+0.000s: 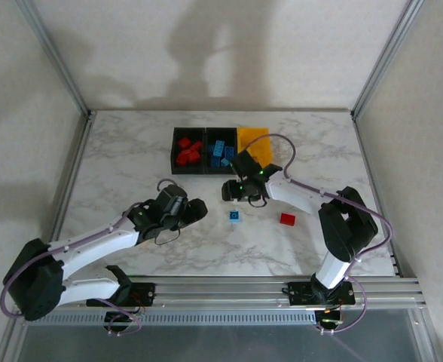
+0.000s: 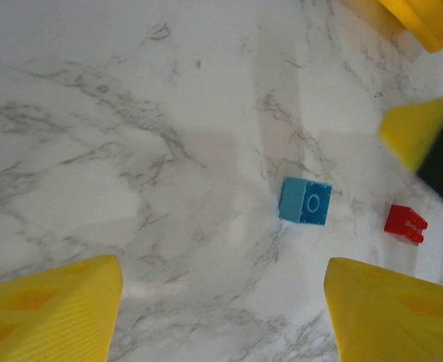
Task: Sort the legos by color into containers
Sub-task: Pick up the lego from the center of the table, then place the lego in the container.
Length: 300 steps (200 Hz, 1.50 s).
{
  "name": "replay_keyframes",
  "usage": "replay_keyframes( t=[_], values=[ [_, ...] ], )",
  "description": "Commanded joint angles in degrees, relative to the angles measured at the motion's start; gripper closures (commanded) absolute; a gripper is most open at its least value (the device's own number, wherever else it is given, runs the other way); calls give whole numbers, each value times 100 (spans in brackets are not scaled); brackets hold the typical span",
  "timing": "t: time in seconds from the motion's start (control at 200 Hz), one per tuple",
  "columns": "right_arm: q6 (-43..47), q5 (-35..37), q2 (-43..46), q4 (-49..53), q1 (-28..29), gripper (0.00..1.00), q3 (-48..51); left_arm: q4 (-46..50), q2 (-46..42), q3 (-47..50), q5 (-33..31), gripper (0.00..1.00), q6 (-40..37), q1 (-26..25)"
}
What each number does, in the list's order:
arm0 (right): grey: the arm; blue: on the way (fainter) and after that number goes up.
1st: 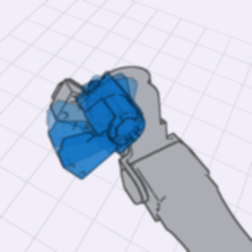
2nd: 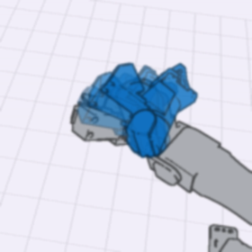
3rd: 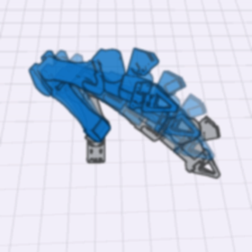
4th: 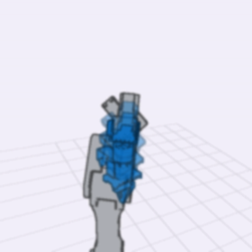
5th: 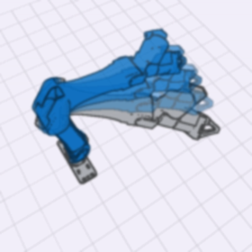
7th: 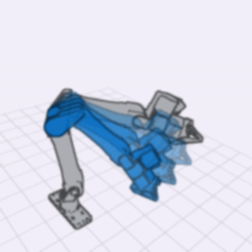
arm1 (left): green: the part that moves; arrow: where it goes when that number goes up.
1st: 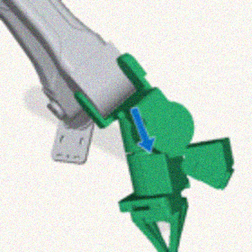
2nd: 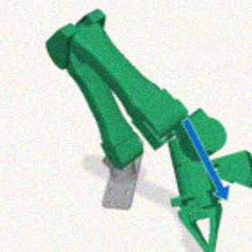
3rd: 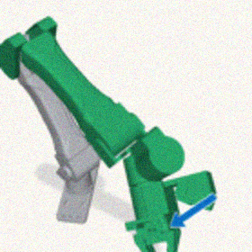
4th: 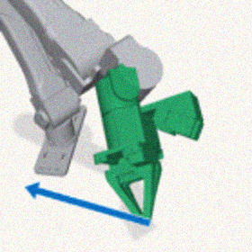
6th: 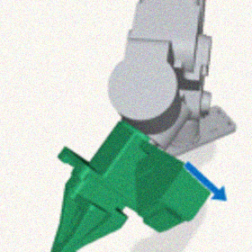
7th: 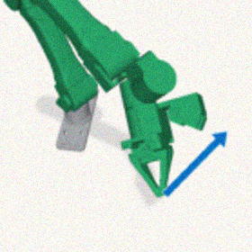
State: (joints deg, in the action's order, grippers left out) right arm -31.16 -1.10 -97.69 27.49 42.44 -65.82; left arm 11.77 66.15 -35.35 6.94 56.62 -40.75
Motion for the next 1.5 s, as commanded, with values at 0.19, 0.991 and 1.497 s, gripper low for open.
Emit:
replay_keyframes(
  t=[0.19, 0.991, 1.497],
  values=[
    [-451, -34, -255, -60, 381, 40, 366, 158, -347, 206, -139, 29, 175, 50],
    [-167, 460, -614, 254, 449, 68, -108, 246, -481, 267, -322, 29, 201, 50],
    [709, 856, -1515, 815, -207, 66, -3093, 299, -414, -156, -500, 30, 128, 50]
  ],
)
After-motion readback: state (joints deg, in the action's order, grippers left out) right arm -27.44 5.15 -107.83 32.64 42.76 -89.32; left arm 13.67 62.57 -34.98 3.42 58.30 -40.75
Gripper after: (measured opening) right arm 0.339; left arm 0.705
